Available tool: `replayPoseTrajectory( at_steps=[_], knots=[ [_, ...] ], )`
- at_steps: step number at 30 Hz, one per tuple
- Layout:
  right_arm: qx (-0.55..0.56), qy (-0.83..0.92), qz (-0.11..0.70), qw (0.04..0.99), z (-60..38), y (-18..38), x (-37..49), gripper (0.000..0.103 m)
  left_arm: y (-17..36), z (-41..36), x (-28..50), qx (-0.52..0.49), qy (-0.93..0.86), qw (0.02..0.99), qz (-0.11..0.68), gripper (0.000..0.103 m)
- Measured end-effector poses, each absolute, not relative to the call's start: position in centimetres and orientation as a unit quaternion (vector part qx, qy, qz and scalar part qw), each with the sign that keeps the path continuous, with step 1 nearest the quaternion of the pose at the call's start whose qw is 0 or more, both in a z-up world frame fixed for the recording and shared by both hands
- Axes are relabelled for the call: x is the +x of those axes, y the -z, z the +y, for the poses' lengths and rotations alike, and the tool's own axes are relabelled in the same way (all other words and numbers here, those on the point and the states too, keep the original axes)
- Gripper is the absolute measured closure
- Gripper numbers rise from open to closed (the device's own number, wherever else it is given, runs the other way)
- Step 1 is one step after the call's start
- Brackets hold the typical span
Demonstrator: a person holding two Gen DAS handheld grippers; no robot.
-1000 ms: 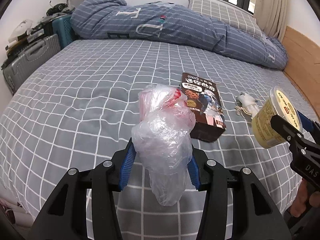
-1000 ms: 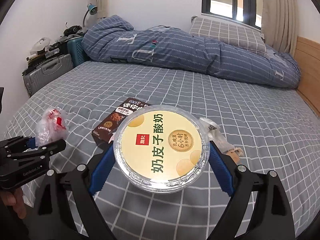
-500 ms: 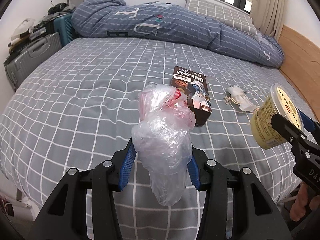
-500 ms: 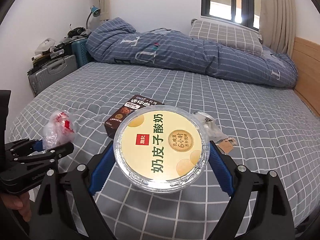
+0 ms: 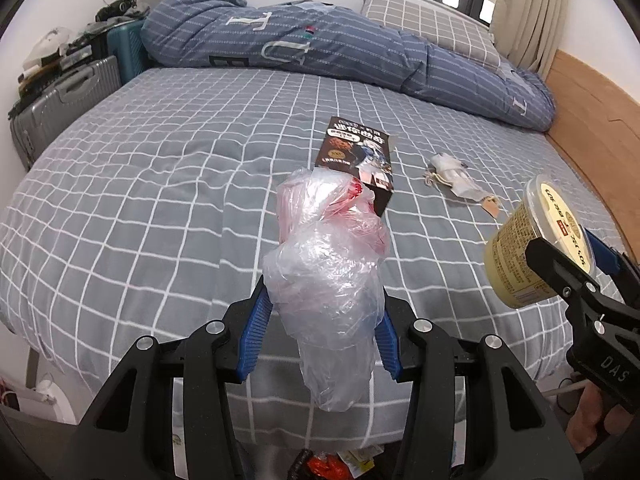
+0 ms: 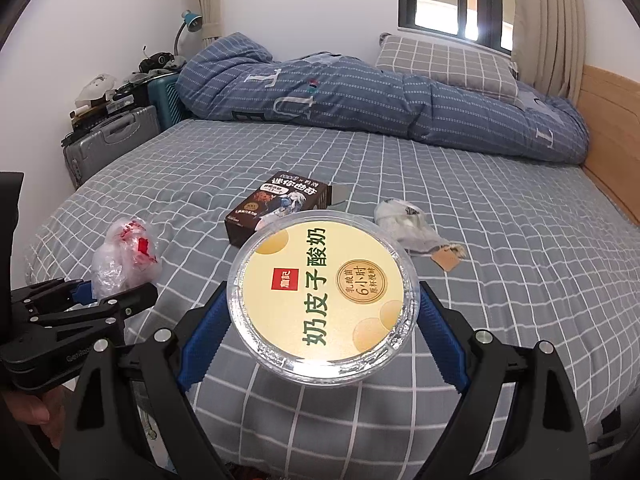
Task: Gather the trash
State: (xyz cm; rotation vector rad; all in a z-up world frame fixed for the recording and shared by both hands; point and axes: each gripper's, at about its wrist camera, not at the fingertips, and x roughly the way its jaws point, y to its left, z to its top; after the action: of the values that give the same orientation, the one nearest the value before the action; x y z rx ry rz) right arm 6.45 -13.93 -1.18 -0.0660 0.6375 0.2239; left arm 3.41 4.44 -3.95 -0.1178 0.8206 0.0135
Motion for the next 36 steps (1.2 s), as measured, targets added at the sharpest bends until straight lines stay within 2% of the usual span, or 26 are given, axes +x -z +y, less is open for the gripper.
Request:
replayPoseTrajectory(
  at_steps=[36],
  knots=[
    [-0.025, -0.113, 0.329, 0.937, -14.3, 2.1, -3.6, 0.018, 5.7, 2.0, -5.7, -0.063, 0.007, 0.906, 0.419, 0.056]
  ],
)
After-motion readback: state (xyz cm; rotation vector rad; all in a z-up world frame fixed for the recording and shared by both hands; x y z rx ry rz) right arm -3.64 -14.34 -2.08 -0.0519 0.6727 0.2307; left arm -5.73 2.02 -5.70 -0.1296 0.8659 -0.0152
